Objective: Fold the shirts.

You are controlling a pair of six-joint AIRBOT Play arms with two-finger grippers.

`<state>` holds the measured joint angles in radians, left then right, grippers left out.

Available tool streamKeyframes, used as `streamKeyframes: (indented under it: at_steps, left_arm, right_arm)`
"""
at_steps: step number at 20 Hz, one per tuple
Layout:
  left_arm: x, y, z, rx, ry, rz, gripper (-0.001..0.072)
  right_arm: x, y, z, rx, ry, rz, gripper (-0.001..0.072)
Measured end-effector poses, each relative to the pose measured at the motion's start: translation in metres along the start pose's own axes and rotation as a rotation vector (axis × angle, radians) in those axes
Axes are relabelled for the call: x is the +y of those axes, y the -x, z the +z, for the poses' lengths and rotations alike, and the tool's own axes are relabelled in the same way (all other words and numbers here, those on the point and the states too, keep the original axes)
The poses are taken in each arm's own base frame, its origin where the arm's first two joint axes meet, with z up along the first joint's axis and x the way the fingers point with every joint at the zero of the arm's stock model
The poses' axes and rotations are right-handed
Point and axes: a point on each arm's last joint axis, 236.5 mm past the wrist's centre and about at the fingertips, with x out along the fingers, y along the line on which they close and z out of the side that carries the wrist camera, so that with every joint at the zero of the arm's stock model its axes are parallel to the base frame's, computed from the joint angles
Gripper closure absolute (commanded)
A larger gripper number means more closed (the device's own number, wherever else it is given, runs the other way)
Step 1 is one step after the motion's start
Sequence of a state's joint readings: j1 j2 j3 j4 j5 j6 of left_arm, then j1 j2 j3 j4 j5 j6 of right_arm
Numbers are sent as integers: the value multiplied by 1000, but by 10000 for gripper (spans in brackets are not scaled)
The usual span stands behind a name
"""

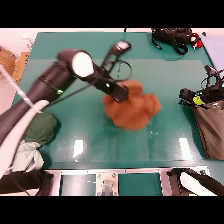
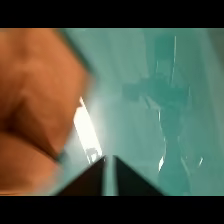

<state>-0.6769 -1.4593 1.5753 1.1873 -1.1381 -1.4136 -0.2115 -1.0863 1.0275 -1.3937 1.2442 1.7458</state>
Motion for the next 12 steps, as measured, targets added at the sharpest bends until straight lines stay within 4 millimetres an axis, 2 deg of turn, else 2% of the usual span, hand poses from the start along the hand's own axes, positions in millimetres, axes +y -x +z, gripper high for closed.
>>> streamKeyframes:
  at_steps: [1,3,4,5,8,10,12]
  left_arm:
    - [-5,-9,-9,42,12,-26,36]
    - [-2,-13,-20,103,39,-52,36]
    - [3,-9,-24,127,58,-59,34]
    - [11,-4,-28,148,82,-57,-13]
    - [40,13,-48,225,192,-49,-13]
    - [45,11,-72,304,251,-68,-13]
    - [41,-1,-101,384,308,-104,-13]
  right_arm:
    - [0,0,-2,10,-1,3,477]
    - [0,1,-6,26,-3,7,328]
    - [-1,1,-6,31,-6,10,319]
    - [-3,1,-6,34,-11,12,319]
    - [-14,-4,-3,56,-56,40,320]
    - [-20,-12,-1,81,-93,79,320]
    - [-22,-25,-2,122,-119,120,321]
